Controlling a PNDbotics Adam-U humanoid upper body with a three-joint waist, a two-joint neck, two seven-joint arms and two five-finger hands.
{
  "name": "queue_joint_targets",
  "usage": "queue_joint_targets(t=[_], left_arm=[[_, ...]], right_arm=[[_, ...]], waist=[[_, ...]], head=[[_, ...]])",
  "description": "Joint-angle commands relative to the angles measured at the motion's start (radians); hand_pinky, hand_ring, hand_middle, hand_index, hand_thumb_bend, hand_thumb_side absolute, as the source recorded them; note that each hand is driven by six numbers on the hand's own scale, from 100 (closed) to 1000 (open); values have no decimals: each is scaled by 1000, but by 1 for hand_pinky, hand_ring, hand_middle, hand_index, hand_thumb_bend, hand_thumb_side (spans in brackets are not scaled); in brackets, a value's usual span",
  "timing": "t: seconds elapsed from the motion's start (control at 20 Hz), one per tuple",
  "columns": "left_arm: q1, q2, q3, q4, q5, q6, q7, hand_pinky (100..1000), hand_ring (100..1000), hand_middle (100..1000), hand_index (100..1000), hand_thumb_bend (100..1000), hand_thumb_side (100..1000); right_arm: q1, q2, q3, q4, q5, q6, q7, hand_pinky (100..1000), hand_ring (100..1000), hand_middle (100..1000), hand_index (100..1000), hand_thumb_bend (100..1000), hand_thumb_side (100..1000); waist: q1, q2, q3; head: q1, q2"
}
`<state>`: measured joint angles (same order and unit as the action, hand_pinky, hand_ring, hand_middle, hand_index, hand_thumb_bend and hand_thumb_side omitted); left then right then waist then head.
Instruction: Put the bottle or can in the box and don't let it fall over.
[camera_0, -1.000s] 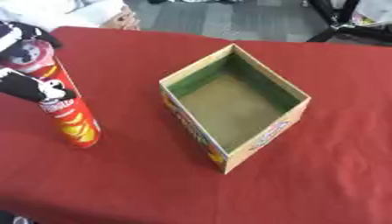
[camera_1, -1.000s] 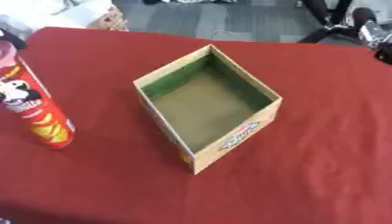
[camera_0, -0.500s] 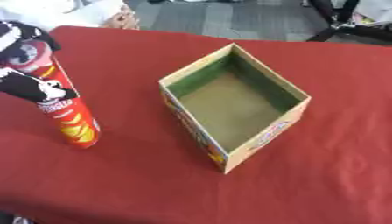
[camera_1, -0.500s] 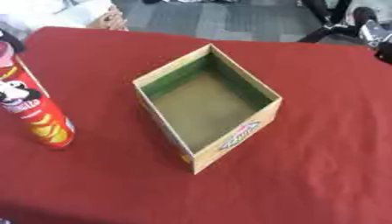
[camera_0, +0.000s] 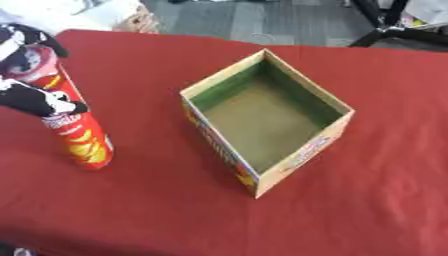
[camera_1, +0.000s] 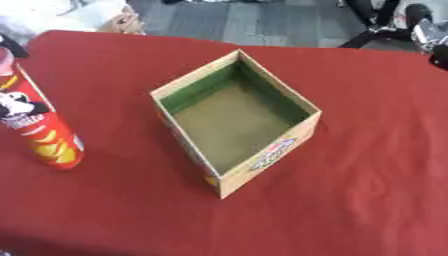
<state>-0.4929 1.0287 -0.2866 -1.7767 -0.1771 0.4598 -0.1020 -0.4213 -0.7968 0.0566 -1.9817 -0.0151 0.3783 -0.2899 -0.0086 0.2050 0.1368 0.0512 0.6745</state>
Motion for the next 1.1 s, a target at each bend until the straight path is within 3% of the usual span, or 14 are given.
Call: queue_joint_targets(t=[0.05,0.1,0.2,0.85,1.1], left_arm=[[11,23,-20,-6,-18,-9,-32,605,713,672,281,583,100],[10,24,-20,-7,-27,-11,-44,597,706,668,277,517,100],[9,23,-19,-9,-42,-13,-62,583,693,660,277,480,100],[3,23,-16,-26,-93,-5,-24,519,632,559,242,480,100],[2,24,-10,-43,-104,-10,25,485,605,441,175,481,100]], right_arm=[[-14,-23,-8,-18,-9,-4,-2,688,851,808,832,335,322],[-14,-23,-8,-18,-9,-4,-2,688,850,807,831,334,321],[-14,-23,-8,-18,-10,-4,-3,687,849,807,831,331,322],[-13,-22,-9,-18,-16,-6,-7,687,845,805,828,325,322],[-13,-22,-10,-18,-17,-7,-7,687,844,804,826,312,325]], waist=[[0,-8,-1],[0,-8,-2],[1,-8,-2],[3,-8,-1],[3,-8,-2]], head=[[1,-3],[1,-3],[1,-4],[0,-2],[-1,0]])
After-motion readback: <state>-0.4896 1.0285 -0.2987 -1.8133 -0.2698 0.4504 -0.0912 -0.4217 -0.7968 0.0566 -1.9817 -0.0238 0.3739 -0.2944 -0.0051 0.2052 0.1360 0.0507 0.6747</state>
